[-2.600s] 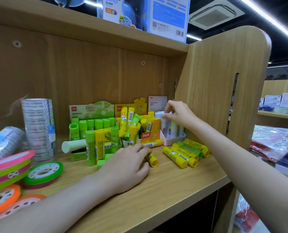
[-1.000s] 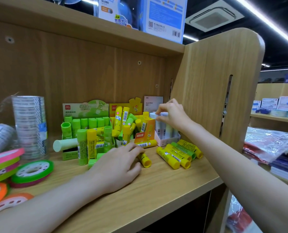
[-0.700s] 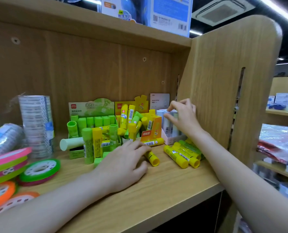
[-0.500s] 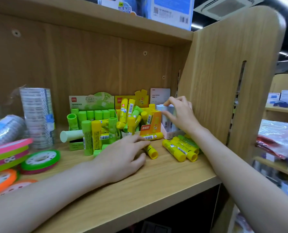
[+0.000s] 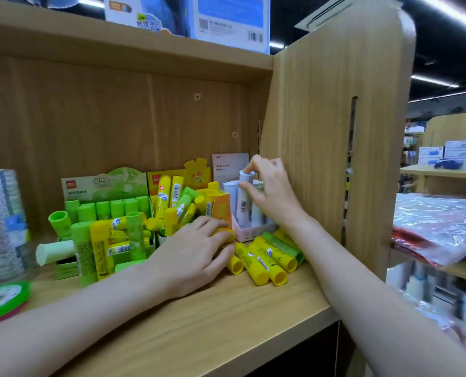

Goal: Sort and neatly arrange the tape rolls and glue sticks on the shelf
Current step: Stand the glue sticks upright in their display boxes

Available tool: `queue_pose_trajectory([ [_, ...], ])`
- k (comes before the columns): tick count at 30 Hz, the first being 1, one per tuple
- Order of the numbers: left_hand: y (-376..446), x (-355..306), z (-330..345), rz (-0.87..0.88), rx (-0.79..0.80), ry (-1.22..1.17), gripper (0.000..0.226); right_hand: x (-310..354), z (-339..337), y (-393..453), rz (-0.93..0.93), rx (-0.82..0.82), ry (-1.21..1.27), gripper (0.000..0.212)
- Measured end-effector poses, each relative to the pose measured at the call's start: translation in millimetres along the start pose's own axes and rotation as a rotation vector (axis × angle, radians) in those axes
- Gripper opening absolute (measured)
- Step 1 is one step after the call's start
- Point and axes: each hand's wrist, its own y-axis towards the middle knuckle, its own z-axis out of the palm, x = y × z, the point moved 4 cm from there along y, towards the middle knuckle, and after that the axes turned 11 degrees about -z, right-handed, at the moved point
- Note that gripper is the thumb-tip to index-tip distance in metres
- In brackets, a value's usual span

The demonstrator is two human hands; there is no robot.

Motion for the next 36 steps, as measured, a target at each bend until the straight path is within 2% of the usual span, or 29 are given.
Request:
queue_pose_trajectory([
  [4, 5, 1, 5, -0.034, 0.105, 0.052, 0.105, -3, 5, -1, 0.038, 0.036, 0.034, 0.016],
  [8, 5, 0, 7, -0.041, 0.205, 0.050, 0.108, -5, 11, -3, 0.086, 0.095, 0.054, 0.016],
  [16, 4, -2, 7, -0.040, 0.252, 0.011, 0.100, 2, 18, -2, 0.086, 0.224, -0.015, 0.016],
  [20, 3, -5, 5, -0.055, 0.245, -0.014, 0.091, 0, 18, -1, 0.112, 0.237, -0.072, 0.014],
  [25, 3, -6, 0, -0.046, 0.141, -0.028, 0.083, 1, 18, -9, 0.085, 0.304, -0.149, 0.035],
  [29, -3, -6, -7, -0.021, 0.089, -0.033, 0.072, 7, 9, -14, 0.080, 0.229, -0.159, 0.051],
  [32, -15, -6, -15, 0.056, 0.030, -0.009, 0.057, 19, 0, -13, 0.075, 0.117, -0.109, 0.051],
  [34, -25, -5, -20, 0.060, 0.067, -0.048, 0.064, 30, -2, -14, 0.054, 0.114, -0.074, 0.049],
  [36, -38, -1, -25, 0.049, 0.105, -0.095, 0.073, 41, -2, -12, 0.040, 0.142, -0.006, 0.038],
])
